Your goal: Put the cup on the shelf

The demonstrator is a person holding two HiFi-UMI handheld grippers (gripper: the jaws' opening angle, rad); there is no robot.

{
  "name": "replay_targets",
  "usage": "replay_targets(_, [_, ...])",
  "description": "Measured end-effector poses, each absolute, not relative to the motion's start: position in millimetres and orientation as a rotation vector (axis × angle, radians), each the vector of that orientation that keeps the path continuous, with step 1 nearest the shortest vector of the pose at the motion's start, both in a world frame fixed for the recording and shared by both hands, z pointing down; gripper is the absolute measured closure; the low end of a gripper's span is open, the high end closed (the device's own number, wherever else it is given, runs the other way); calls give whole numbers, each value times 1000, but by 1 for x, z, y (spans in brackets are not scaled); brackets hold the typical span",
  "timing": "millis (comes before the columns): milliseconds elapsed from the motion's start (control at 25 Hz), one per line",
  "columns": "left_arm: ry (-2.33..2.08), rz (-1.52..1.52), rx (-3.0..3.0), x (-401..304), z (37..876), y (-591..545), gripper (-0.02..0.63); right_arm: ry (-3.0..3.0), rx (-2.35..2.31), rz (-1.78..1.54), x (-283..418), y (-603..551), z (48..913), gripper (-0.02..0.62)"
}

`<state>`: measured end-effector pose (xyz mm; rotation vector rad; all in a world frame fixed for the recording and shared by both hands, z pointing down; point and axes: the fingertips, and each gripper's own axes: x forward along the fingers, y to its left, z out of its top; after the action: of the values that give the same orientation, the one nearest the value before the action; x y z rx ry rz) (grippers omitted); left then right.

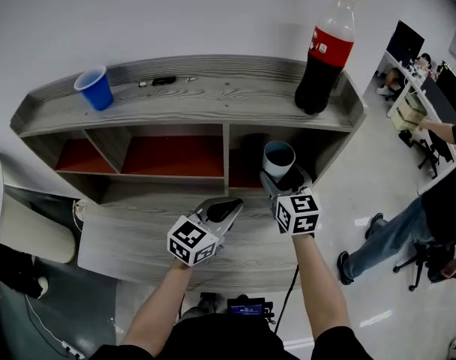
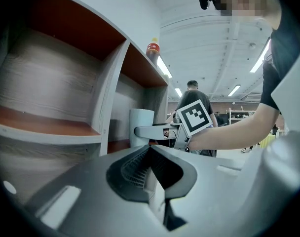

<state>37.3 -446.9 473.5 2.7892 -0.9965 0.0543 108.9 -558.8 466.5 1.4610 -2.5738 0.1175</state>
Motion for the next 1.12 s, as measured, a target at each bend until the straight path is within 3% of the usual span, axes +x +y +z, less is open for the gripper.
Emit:
replay_targets(880, [-967, 59, 2785, 27, 482, -424, 604, -2613, 1432, 190, 138, -484, 460, 256])
replay_targets(1000, [-948, 71, 2778, 28, 490, -421, 604, -2622, 1432, 207, 145, -461, 462, 283])
replay_targets(1120, [-913, 56, 2772, 31, 494, -416, 604, -2626, 1443, 211, 149, -440, 463, 380])
